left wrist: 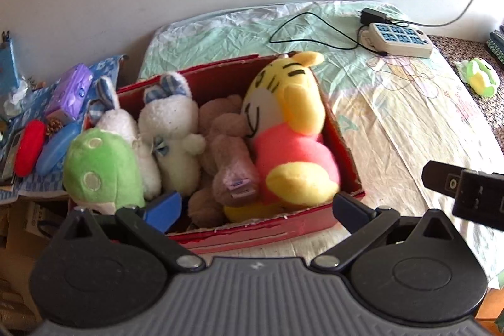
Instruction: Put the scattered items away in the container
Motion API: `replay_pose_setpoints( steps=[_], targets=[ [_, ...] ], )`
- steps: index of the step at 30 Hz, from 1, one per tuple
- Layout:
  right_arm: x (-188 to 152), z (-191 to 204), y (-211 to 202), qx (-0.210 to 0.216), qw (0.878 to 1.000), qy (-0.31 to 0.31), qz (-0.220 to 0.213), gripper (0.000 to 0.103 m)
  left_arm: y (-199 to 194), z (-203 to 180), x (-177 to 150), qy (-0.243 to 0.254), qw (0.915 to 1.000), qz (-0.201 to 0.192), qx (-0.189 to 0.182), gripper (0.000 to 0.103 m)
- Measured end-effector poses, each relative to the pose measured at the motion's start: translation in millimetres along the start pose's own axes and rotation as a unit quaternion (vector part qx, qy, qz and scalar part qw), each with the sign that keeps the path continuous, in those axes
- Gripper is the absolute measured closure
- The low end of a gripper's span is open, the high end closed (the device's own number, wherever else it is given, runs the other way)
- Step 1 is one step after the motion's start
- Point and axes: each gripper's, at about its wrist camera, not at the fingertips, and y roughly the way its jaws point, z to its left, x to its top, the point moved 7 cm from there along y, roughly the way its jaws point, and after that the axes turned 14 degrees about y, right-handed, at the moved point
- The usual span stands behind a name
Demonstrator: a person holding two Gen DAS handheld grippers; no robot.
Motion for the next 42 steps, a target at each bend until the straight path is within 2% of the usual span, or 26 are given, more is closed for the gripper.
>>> replay_pose_setpoints(
  steps=[8, 14, 21, 26, 31, 42],
  targets=[
    [5.2, 35.3, 5.2, 0.045, 0.997, -0.062, 0.016, 0.01, -9.5, 32.7, -9.0, -0.053, 0.9972, 0.011, 0.052, 0.001],
    [-3.7, 71.5, 10.7, 0.079, 0.99, -0.114, 0.03, 0.01, -18.9, 64.0, -26.4, -0.1, 0.9901, 0.02, 0.097, 0.001],
    [-18.9, 107.9, 12.6, 0.107, 0.981, -0.159, 0.04, 0.01, -23.0, 92.2, -43.5, -0.136, 0.9825, 0.033, 0.123, 0.001],
    [-22.9, 123.7, 12.3, 0.111, 0.978, -0.171, 0.038, 0.01, -22.3, 104.5, -46.4, -0.143, 0.9812, 0.033, 0.125, 0.001],
    [-22.9, 130.9, 12.2, 0.1, 0.979, -0.173, 0.032, 0.01, -16.1, 111.6, -45.9, -0.146, 0.9827, 0.037, 0.108, 0.001],
    [-25.2, 150.8, 9.3, 0.088, 0.984, -0.152, 0.035, 0.01, -7.3, 131.6, -48.8, -0.134, 0.9861, 0.046, 0.087, 0.001]
  ],
)
